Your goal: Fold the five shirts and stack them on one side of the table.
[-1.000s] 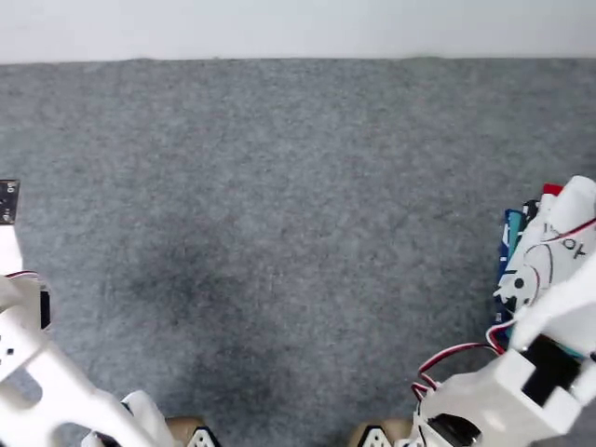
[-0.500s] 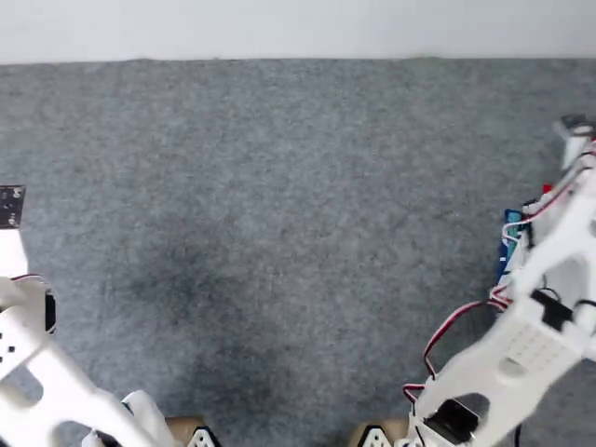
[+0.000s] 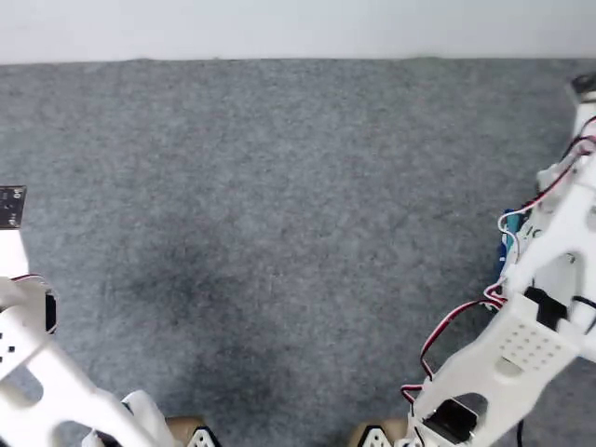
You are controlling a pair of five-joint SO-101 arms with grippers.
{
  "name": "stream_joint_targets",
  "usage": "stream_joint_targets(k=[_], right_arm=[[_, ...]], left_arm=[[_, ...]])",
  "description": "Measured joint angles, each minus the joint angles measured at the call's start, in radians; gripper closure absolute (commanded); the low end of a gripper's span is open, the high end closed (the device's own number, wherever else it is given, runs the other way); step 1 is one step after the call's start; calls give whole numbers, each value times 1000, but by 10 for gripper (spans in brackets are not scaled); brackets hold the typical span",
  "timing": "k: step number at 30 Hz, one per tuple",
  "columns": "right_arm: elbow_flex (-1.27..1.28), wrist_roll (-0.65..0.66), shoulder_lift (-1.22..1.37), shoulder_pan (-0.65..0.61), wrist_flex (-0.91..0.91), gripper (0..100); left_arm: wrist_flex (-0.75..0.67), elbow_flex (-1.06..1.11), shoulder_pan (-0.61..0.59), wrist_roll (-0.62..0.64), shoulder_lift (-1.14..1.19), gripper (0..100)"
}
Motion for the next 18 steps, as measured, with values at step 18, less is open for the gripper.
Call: stream_joint_targets(k=[18], right_arm=[[-299, 0, 252, 64, -18, 989]], left_arm=[[0, 0, 0, 0, 0, 987]])
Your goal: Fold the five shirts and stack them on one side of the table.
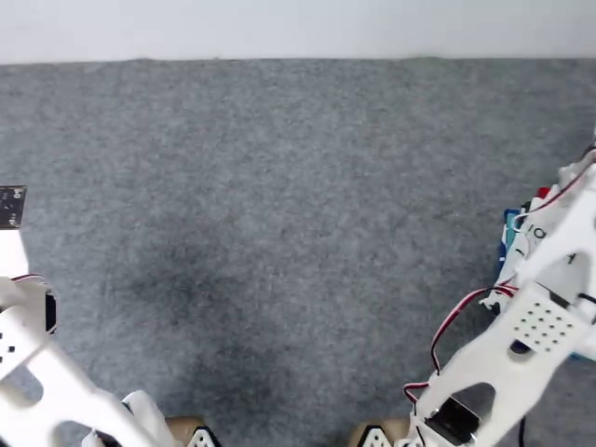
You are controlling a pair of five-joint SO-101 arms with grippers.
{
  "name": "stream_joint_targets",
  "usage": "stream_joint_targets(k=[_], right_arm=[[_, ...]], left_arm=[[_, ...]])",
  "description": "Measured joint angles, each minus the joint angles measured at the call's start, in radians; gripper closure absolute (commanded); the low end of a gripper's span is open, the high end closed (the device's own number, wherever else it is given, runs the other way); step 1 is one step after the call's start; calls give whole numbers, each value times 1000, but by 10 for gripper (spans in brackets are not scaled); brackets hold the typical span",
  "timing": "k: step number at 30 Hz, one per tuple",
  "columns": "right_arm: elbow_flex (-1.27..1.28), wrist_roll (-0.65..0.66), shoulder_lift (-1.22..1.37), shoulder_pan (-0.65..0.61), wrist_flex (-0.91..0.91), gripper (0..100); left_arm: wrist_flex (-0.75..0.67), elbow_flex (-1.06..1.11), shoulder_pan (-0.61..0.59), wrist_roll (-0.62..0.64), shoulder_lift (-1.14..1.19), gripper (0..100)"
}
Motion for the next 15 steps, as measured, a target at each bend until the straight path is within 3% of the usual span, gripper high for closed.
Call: stream_joint_targets(k=[7, 15], right_arm=[[-106, 137, 11, 157, 100, 989], [-173, 195, 259, 239, -5, 989]], left_arm=[[0, 0, 0, 0, 0, 987], [0, 0, 0, 0, 0, 987]])
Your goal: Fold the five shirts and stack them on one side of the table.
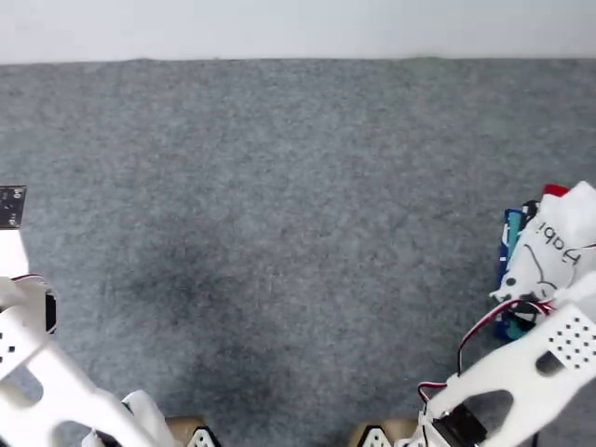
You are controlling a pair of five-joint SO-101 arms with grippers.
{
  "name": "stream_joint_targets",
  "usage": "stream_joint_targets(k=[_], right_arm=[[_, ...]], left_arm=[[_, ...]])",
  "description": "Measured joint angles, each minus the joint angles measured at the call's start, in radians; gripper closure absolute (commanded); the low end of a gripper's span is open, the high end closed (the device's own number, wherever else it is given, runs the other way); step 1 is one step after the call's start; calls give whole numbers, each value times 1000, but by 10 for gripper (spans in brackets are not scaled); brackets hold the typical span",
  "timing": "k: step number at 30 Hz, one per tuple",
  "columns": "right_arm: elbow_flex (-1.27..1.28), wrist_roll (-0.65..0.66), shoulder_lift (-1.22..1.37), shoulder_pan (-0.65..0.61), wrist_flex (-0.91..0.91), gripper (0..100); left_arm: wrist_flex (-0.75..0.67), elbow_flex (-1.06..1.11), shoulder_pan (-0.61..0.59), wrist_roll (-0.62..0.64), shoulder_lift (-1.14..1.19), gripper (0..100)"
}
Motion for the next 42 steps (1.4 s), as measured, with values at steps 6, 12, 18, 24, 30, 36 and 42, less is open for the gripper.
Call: stream_joint_targets(k=[6, 12, 18, 24, 30, 36, 42], right_arm=[[-267, 2, 6, -8, 135, 989], [-330, 2, -41, -23, 150, 989], [-212, 2, -115, -11, 150, 989], [107, 2, -242, 17, 150, 989], [411, 3, -331, 20, 150, 989], [405, 3, -381, 20, 150, 989], [328, 3, -519, 8, 150, 989]], left_arm=[[0, 0, 0, 0, 0, 987], [0, 0, 0, 0, 0, 987], [0, 0, 0, 0, 0, 987], [0, 0, 0, 0, 0, 987], [0, 0, 0, 0, 0, 987], [0, -5, 0, 0, 0, 987], [0, -129, 0, 0, -2, 987]])
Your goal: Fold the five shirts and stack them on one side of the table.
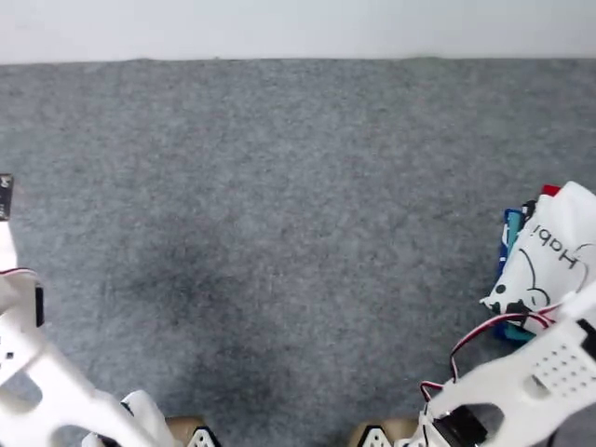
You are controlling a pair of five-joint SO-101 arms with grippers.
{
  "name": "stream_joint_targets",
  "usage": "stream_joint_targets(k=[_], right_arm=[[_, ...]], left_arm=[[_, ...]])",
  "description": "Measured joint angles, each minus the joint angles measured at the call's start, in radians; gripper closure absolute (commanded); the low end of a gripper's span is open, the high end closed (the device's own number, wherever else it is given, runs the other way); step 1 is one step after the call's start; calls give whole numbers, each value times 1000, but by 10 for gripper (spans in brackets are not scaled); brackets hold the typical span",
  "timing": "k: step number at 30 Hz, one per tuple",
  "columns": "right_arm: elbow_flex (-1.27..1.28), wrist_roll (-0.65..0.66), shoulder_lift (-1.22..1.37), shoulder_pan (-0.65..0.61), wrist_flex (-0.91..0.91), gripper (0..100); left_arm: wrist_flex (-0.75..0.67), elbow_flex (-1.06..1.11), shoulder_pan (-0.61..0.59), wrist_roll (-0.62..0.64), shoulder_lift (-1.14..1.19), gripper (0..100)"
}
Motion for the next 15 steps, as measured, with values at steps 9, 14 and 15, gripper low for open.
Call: stream_joint_targets(k=[9, 14, 15], right_arm=[[-2, 3, -38, -14, -69, 989], [0, 3, 86, 34, -216, 989], [0, 3, 109, 46, -239, 989]], left_arm=[[0, -31, 0, 0, 0, 987], [0, -31, 0, 0, 0, 987], [0, -31, 0, 0, 0, 987]])
